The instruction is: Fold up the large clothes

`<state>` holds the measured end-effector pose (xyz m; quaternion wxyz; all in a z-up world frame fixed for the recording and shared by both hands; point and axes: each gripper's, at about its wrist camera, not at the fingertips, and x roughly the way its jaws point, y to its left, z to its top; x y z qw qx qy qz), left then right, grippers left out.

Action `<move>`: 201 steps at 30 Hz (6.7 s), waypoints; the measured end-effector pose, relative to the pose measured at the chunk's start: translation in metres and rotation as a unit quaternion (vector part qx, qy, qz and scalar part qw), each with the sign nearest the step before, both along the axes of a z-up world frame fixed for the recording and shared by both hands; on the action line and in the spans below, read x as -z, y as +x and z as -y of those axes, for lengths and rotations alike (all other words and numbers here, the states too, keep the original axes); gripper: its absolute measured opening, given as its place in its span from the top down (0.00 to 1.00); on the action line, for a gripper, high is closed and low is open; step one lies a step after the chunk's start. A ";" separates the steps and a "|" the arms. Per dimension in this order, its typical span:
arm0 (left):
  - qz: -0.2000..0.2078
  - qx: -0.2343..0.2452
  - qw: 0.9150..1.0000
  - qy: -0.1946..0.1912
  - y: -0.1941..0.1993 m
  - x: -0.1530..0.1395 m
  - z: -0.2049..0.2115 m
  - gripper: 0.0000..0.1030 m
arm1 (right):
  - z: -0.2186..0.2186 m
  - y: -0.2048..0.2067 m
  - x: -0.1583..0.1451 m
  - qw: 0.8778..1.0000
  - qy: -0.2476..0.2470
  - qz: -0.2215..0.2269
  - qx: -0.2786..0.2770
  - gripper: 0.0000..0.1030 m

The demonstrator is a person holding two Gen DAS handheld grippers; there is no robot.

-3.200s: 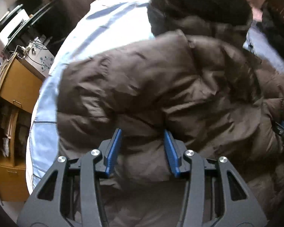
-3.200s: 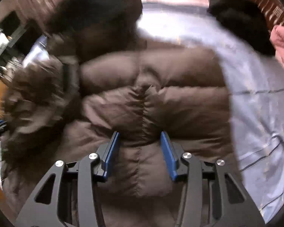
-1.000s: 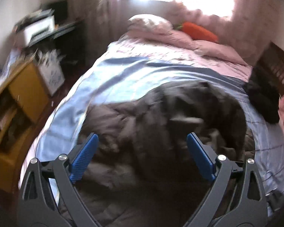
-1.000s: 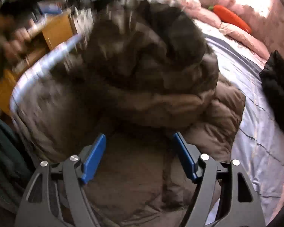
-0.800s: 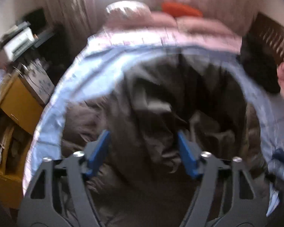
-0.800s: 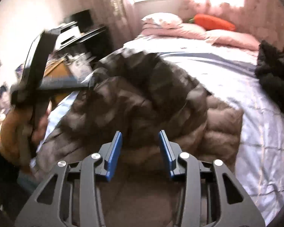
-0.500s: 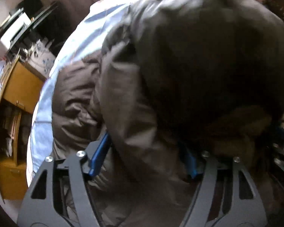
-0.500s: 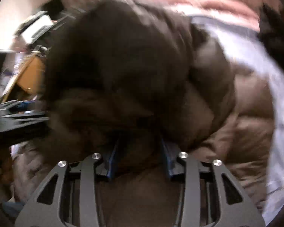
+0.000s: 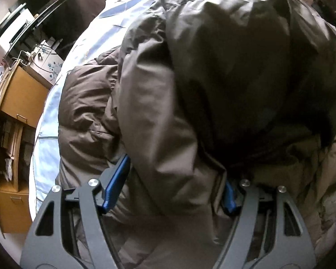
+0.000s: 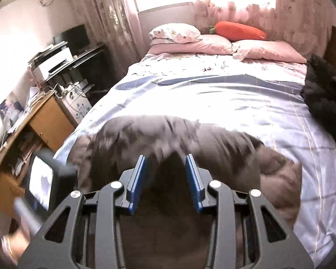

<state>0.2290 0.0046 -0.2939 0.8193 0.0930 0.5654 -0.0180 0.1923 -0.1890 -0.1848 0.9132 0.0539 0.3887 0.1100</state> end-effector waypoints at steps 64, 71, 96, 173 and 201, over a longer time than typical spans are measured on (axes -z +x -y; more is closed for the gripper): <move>0.012 0.311 0.950 -0.026 -0.090 -0.023 0.082 0.15 | 0.046 0.150 0.031 0.999 0.005 -0.009 0.040 0.66; 0.059 0.238 0.959 -0.145 -0.067 -0.074 0.034 0.15 | 0.057 0.083 -0.011 0.998 0.040 0.030 -0.038 0.66; 0.064 0.161 0.975 -0.136 -0.092 -0.089 0.006 0.10 | 0.055 -0.178 0.008 0.990 -0.048 -0.058 -0.122 0.04; -0.078 0.135 0.987 -0.035 -0.167 -0.012 0.006 0.42 | -0.046 -0.191 0.083 0.987 -0.063 -0.132 -0.071 0.72; -0.037 -0.013 0.995 -0.090 -0.114 -0.011 -0.004 0.02 | 0.064 -0.146 0.103 0.977 -0.009 -0.155 0.148 0.21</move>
